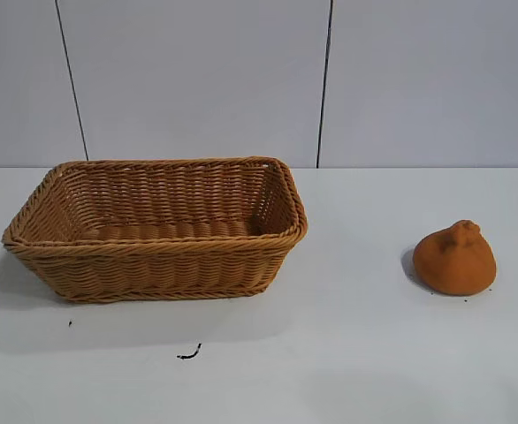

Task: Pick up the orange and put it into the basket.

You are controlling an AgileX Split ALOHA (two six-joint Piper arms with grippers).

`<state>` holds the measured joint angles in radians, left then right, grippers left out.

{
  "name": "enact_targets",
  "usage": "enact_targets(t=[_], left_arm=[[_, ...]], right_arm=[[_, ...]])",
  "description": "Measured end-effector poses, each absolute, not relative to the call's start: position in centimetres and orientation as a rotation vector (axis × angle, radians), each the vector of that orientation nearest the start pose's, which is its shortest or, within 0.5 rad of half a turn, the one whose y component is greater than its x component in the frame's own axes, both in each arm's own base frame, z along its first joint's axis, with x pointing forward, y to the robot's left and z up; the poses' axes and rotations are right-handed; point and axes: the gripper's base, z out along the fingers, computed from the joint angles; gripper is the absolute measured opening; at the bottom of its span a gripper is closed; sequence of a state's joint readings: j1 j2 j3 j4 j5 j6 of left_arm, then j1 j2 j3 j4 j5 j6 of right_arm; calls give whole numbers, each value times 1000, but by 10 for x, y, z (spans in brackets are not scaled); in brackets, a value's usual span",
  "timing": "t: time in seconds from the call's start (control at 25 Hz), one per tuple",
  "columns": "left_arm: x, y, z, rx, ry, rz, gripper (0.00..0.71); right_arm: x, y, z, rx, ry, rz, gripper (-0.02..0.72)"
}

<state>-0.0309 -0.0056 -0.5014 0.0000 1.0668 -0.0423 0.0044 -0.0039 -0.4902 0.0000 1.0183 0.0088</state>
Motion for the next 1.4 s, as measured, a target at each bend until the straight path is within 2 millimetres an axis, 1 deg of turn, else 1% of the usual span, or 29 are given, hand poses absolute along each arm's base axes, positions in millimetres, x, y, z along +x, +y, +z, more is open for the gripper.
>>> enact_targets(t=[1.04,1.24,1.32,1.4], left_arm=[[-6,0,277,-12,2044,-46,666],[-6,0,277,-12,2044,-46,666],[-6,0,277,-12,2044,-46,666],[-6,0,277,-12,2044,-46,666]], right_arm=[[-3,0,278,4,2008,8,694],[-2,2,278,4,2008,44,694],[0,2,281,4,2025,43,694],[8,2,290,16,2065,48,694]])
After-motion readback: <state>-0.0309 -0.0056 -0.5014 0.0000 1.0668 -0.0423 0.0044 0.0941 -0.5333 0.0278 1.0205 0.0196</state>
